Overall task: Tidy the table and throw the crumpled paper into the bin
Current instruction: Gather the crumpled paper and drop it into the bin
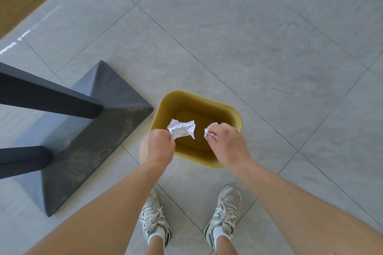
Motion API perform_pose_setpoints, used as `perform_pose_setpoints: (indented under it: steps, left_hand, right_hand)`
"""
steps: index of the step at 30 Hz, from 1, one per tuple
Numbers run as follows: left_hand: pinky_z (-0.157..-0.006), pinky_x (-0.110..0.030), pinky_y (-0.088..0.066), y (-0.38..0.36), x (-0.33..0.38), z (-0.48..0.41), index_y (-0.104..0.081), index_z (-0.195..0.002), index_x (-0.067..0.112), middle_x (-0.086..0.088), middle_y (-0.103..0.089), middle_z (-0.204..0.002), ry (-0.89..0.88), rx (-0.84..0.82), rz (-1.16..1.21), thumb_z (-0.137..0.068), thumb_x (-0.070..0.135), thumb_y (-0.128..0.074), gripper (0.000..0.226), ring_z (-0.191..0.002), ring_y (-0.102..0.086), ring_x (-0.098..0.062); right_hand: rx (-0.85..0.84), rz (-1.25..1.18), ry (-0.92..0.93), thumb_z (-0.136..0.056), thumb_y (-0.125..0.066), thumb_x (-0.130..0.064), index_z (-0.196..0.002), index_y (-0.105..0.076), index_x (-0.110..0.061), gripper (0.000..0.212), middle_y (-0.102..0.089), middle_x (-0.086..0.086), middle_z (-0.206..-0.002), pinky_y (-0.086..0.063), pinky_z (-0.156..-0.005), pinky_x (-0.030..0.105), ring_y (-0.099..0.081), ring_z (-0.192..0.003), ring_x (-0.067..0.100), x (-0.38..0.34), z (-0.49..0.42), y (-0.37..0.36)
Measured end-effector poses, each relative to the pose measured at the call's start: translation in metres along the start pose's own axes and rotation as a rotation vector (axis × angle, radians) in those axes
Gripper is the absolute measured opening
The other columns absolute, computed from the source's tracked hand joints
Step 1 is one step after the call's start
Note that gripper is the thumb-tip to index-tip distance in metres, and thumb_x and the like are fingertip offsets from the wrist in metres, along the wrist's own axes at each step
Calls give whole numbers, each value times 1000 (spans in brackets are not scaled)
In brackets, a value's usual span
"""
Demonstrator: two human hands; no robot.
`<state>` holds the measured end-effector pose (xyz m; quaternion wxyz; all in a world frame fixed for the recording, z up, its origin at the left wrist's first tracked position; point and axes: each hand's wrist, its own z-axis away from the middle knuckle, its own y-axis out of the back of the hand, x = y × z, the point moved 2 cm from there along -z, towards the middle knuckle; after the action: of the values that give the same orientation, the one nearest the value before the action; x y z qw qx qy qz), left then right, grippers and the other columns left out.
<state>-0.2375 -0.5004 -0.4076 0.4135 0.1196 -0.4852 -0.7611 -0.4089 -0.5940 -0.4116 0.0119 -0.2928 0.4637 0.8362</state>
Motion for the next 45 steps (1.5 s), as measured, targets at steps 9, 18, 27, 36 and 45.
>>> perform_pose_setpoints:
  steps: [9,18,27,36,45]
  left_hand:
    - [-60,-23,-40,-5,0,-6,-66,-110,20,1,-58,-91,-60,46,-44,-95,25,-57,18,-78,-53,-14]
    - [-75,-33,-42,1,12,-4,-51,-119,22,2,-50,-94,-246,101,-257,-93,33,-48,28,-84,-46,-18]
    - [-73,-33,-36,21,21,14,-48,-122,21,2,-43,-93,-311,118,-306,-91,38,-47,35,-83,-40,-17]
    - [-80,-34,-42,87,50,72,-44,-126,23,3,-48,-98,-319,142,-277,-93,43,-43,39,-86,-42,-16]
    - [-98,-39,-42,175,78,168,-38,-138,24,0,-53,-122,-302,130,-187,-95,44,-45,48,-109,-51,-19]
  right_hand:
    - [-6,4,-61,-93,-64,-34,-119,-64,-20,30,-65,2,-114,-50,-85,35,-59,-108,24,1,-6,-4]
    - [-51,28,-82,-93,-61,-36,-128,-58,-23,37,-60,1,-122,-49,-91,38,-56,-112,27,-5,-11,1]
    - [-58,113,-75,-93,-61,-40,-130,-55,-24,41,-59,3,-121,-50,-85,39,-55,-111,28,-10,3,24]
    - [-85,134,-90,-93,-57,-42,-134,-50,-26,44,-55,2,-128,-48,-93,41,-50,-120,26,-43,51,91]
    - [-73,165,-58,-92,-56,-45,-128,-51,-24,41,-57,5,-126,-50,-91,43,-54,-114,29,-105,129,179]
